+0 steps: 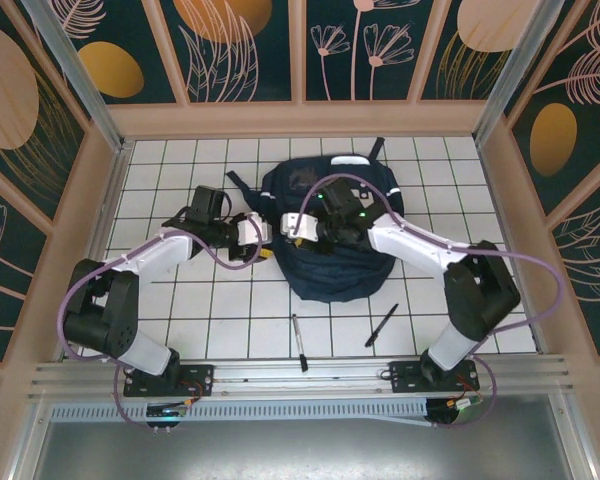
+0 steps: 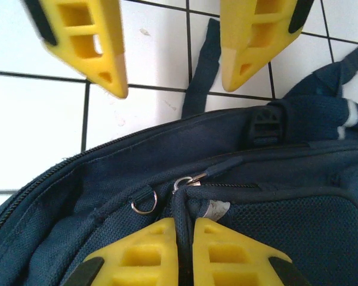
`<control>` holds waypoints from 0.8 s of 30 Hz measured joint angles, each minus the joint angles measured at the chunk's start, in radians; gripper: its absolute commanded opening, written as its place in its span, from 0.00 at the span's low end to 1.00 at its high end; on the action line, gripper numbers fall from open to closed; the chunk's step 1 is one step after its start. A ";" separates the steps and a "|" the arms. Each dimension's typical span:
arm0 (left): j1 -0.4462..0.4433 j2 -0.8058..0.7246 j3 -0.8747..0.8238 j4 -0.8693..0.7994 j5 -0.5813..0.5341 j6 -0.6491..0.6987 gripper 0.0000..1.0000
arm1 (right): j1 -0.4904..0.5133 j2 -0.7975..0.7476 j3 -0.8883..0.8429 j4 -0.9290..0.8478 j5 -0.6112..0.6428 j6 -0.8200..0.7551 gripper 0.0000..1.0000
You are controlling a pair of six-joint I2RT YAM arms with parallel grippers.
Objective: Pack the student bag
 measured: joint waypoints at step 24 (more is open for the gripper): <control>-0.163 0.119 0.120 0.101 0.056 0.011 0.13 | -0.123 -0.149 -0.109 0.002 -0.245 -0.055 0.00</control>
